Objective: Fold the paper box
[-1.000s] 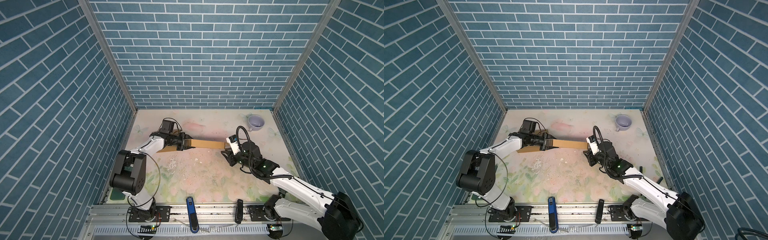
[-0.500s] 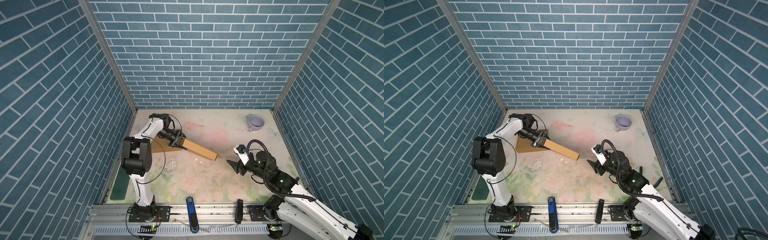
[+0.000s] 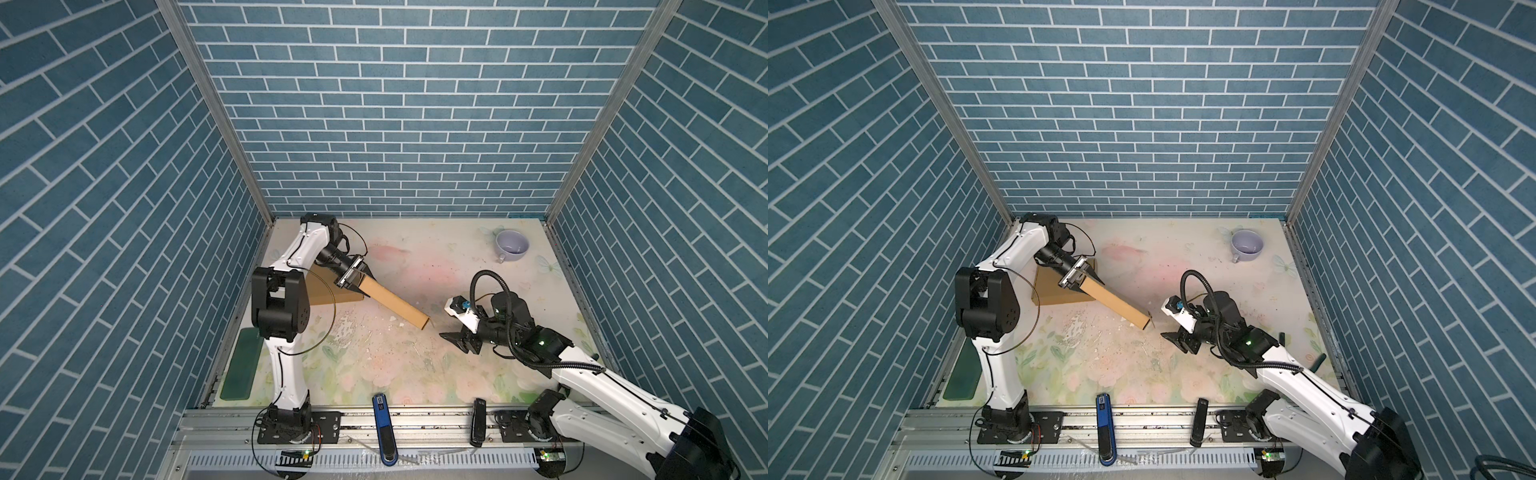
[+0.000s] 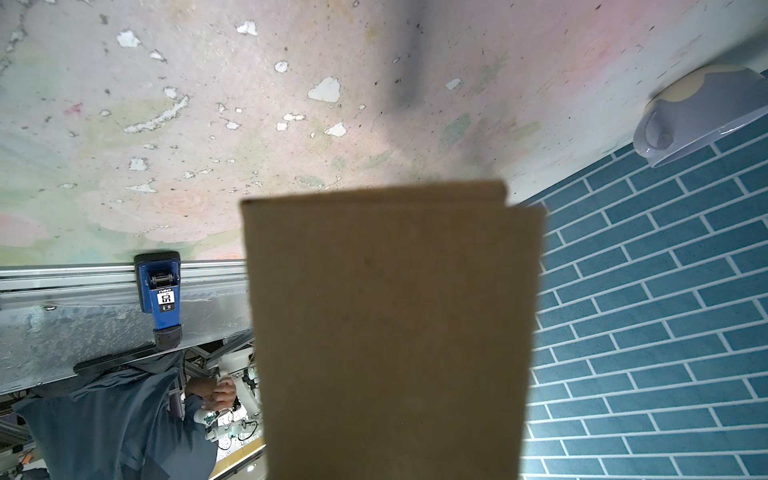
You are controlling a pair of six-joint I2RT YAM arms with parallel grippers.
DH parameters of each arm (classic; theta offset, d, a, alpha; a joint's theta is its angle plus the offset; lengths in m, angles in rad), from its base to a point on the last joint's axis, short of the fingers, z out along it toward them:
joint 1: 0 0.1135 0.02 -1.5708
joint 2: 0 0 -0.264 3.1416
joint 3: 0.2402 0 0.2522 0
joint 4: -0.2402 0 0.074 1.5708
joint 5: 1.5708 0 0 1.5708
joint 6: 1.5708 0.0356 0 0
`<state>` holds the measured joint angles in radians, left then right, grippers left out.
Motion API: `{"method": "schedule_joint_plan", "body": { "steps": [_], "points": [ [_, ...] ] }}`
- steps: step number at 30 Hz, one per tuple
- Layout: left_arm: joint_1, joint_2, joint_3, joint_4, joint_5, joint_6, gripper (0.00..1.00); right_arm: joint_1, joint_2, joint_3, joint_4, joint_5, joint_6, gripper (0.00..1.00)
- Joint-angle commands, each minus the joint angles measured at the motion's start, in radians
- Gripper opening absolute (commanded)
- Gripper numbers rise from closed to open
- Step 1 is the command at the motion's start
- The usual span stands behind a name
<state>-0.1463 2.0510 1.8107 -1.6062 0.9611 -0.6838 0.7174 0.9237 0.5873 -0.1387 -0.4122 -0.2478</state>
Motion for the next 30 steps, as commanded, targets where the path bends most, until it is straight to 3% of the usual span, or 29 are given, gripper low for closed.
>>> {"method": "schedule_joint_plan", "body": {
  "steps": [1, 11, 19, 30],
  "points": [
    [0.004, 0.027, 0.036, -0.181, -0.005, 0.014, 0.0, 0.005, 0.015, 0.068, 0.033, -0.094, -0.091, 0.66],
    [-0.021, 0.047, 0.079, -0.151, 0.025, -0.014, 0.0, 0.073, 0.137, 0.128, 0.099, -0.115, -0.116, 0.67],
    [-0.036, 0.04, 0.077, -0.136, 0.044, -0.027, 0.0, 0.148, 0.238, 0.101, 0.338, 0.081, -0.091, 0.68],
    [-0.047, 0.03, 0.055, -0.068, 0.077, -0.068, 0.0, 0.205, 0.356, 0.067, 0.574, 0.182, -0.042, 0.62]
  ]
}}
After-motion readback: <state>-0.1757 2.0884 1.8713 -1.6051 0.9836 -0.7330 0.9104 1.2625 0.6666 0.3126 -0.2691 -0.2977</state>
